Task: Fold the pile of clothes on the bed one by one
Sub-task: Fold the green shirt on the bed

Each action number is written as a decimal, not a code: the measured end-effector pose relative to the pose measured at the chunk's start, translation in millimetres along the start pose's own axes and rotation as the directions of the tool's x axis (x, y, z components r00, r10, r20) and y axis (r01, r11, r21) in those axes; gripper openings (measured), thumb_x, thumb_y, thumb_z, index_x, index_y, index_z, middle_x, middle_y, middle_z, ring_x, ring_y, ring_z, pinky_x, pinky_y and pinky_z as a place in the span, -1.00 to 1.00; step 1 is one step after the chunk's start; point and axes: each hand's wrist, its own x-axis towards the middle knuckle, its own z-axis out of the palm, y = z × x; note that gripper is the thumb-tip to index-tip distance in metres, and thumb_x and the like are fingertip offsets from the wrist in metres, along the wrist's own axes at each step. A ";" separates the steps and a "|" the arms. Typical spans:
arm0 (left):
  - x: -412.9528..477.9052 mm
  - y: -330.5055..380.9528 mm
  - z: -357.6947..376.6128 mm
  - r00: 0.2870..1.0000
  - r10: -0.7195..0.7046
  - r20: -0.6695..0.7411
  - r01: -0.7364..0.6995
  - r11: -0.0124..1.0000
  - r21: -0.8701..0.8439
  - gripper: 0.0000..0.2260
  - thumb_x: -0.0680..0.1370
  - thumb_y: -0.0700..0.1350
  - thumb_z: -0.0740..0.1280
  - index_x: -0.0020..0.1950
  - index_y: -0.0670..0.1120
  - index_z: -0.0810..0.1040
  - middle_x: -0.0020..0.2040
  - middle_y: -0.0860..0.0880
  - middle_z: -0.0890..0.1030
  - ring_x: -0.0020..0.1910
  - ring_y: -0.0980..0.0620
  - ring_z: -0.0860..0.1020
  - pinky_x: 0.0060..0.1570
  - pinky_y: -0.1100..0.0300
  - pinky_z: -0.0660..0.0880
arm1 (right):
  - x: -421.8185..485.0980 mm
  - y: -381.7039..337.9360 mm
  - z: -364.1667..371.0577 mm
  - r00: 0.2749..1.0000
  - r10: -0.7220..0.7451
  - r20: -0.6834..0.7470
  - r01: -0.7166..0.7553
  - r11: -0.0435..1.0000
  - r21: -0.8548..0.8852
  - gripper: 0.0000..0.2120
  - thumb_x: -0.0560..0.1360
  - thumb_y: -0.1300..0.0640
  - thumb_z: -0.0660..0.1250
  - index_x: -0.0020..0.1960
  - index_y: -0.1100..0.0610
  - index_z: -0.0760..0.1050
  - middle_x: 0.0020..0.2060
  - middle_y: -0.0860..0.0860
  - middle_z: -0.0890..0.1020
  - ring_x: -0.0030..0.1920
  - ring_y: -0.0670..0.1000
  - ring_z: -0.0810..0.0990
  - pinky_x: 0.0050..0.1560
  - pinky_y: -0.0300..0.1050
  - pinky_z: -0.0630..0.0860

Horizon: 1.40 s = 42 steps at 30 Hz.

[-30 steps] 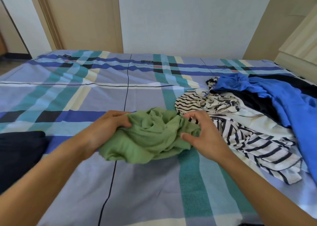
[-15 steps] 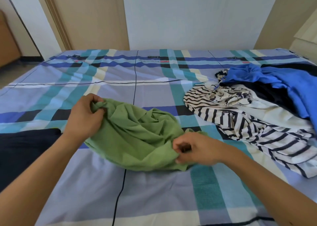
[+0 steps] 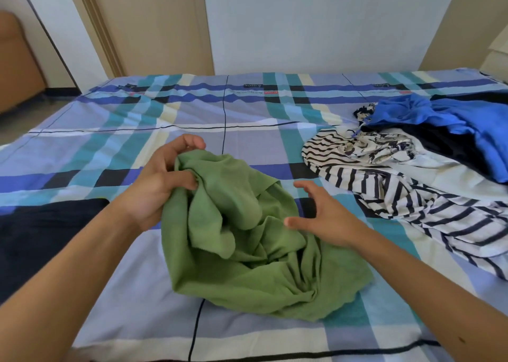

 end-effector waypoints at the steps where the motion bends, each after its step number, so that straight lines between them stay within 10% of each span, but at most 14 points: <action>1: -1.6 2.1 5.9 0.998 -0.005 0.055 0.008 0.998 -0.062 -0.59 0.27 -0.44 0.24 0.03 -0.09 0.46 -0.19 -0.11 0.55 -0.29 -0.03 0.55 -0.30 0.20 0.56 | 1.7 -0.7 5.7 0.998 0.024 0.066 -0.027 0.998 0.055 -0.10 0.35 -0.14 0.57 0.54 -0.15 0.16 0.31 -0.13 0.36 0.30 -0.13 0.37 0.30 -0.12 0.37; 4: -4.1 2.7 18.0 0.992 0.017 0.122 0.005 0.984 -0.179 -0.66 0.27 -0.36 0.37 -0.02 -0.09 0.46 -0.16 -0.08 0.54 -0.26 -0.02 0.55 -0.27 0.20 0.57 | 5.8 -3.8 21.5 0.991 0.006 0.134 -0.032 0.981 0.194 -0.04 0.32 -0.03 0.62 0.55 -0.15 0.12 0.24 -0.13 0.55 0.17 -0.11 0.59 0.20 -0.14 0.53; 7: -2.9 1.0 19.4 0.998 0.015 0.056 -0.003 0.978 -0.208 -0.72 0.28 -0.24 0.44 -0.08 -0.05 0.48 -0.16 -0.05 0.52 -0.26 0.01 0.55 -0.24 0.22 0.55 | 5.7 -13.0 23.4 0.983 -0.009 0.184 -0.049 0.950 0.308 -0.41 0.41 0.25 0.54 0.36 -0.04 0.44 0.00 -0.01 0.72 -0.06 -0.01 0.72 0.00 -0.03 0.65; 11: 0.3 6.2 12.0 0.987 -0.004 -0.164 -0.026 0.983 -0.181 -0.75 0.35 -0.33 0.40 -0.13 -0.02 0.48 -0.28 0.01 0.53 -0.34 0.07 0.56 -0.28 0.27 0.56 | 3.2 -24.8 -19.1 0.997 -0.063 -0.043 0.075 0.909 0.410 -0.68 0.42 0.40 0.43 0.04 0.04 0.63 -0.07 0.04 0.72 -0.15 0.11 0.70 0.05 0.07 0.62; 14: 6.6 8.2 -0.8 0.935 -0.075 -0.345 0.000 0.977 -0.214 -0.82 0.50 -0.28 0.32 -0.16 0.00 0.47 -0.30 0.03 0.53 -0.37 0.11 0.54 -0.30 0.31 0.56 | -10.0 -33.4 -70.9 0.974 -0.121 -0.191 0.221 0.681 0.698 -0.67 0.32 0.42 0.37 -0.03 0.08 0.61 -0.11 0.08 0.70 -0.19 0.10 0.65 -0.05 -0.03 0.61; 18: 13.8 -16.1 -16.0 0.828 -0.013 -0.560 0.272 0.883 0.382 -0.89 0.56 -0.26 0.35 0.01 -0.07 0.53 -0.09 -0.08 0.56 -0.30 0.08 0.53 -0.30 0.29 0.47 | -30.1 -26.6 -106.9 0.948 -0.228 -0.220 0.305 0.470 0.828 -0.65 0.27 0.35 0.35 0.01 0.07 0.56 -0.13 0.05 0.68 -0.19 0.03 0.65 -0.15 -0.15 0.63; 20: 11.6 -29.8 -7.1 0.859 0.299 -0.416 0.194 0.562 0.804 -0.84 0.53 -0.21 0.41 0.09 -0.07 0.54 0.03 -0.01 0.55 -0.11 0.03 0.53 -0.13 0.23 0.41 | -32.8 -19.4 -106.5 0.954 -0.237 -0.184 0.286 0.537 0.793 -0.56 0.18 0.36 0.41 0.03 0.07 0.58 -0.13 0.08 0.66 -0.21 0.03 0.64 -0.16 -0.15 0.62; 22: 5.7 -34.6 16.8 0.899 0.406 -0.161 -0.076 0.507 0.859 -0.86 0.52 -0.09 0.43 0.05 -0.03 0.55 0.00 0.07 0.57 -0.04 0.06 0.55 -0.10 0.29 0.40 | -32.7 -16.1 -100.5 0.965 -0.237 -0.111 0.237 0.609 0.757 -0.52 0.20 0.43 0.37 0.06 0.08 0.58 -0.13 0.12 0.64 -0.24 0.05 0.63 -0.22 -0.14 0.62; 26: -6.0 -51.5 70.8 0.987 0.042 0.157 -0.153 0.572 0.806 -0.52 0.39 0.39 0.37 0.16 0.14 0.50 0.08 0.18 0.56 0.06 0.17 0.53 -0.02 0.26 0.49 | -33.5 -18.4 -90.5 0.963 -0.269 0.005 0.182 0.665 0.725 -0.47 0.26 0.52 0.31 0.11 0.08 0.58 -0.07 0.23 0.56 -0.25 0.10 0.56 -0.32 -0.14 0.57; 30: -7.2 -83.8 79.8 0.939 -0.258 0.226 -0.214 0.073 0.974 -0.53 0.41 0.36 0.38 0.10 0.08 0.40 0.02 0.12 0.45 0.01 0.08 0.46 0.00 0.13 0.44 | -36.6 -18.2 -93.5 0.965 -0.263 -0.017 0.193 0.664 0.723 -0.45 0.35 0.65 0.16 0.10 0.14 0.57 0.01 0.24 0.55 -0.18 0.10 0.56 -0.27 -0.15 0.59; 35: 4.7 -71.4 60.0 0.971 -0.137 0.195 -0.136 0.354 0.925 -0.73 0.55 -0.18 0.35 -0.29 0.04 0.36 -0.34 0.08 0.44 -0.34 0.16 0.42 -0.23 0.17 0.33 | -36.5 -10.6 -108.4 0.975 -0.161 -0.153 0.221 0.669 0.710 -0.40 0.34 0.67 0.10 0.02 0.12 0.65 -0.06 0.17 0.64 -0.18 0.07 0.62 -0.20 -0.16 0.63; 38: 9.7 -56.1 42.8 0.996 0.033 -0.079 0.049 0.537 0.842 -0.82 0.56 -0.27 0.25 -0.25 -0.16 0.45 -0.37 -0.12 0.48 -0.38 0.05 0.43 -0.27 0.09 0.39 | -28.7 -1.0 -116.1 0.964 -0.051 -0.260 0.210 0.747 0.630 -0.44 0.34 0.64 0.13 0.07 0.14 0.62 -0.07 0.17 0.64 -0.17 0.09 0.60 -0.27 -0.17 0.61; 42: 16.7 -36.2 30.9 0.888 -0.043 -0.459 0.181 0.948 0.262 -0.74 0.58 -0.30 0.11 -0.15 -0.16 0.56 -0.22 -0.14 0.59 -0.23 -0.04 0.59 -0.05 0.03 0.57 | -20.3 14.3 -111.5 0.951 -0.021 -0.310 0.101 0.964 0.244 -0.55 0.41 0.57 0.25 0.07 0.10 0.59 -0.02 0.07 0.65 -0.19 -0.07 0.65 -0.26 -0.23 0.61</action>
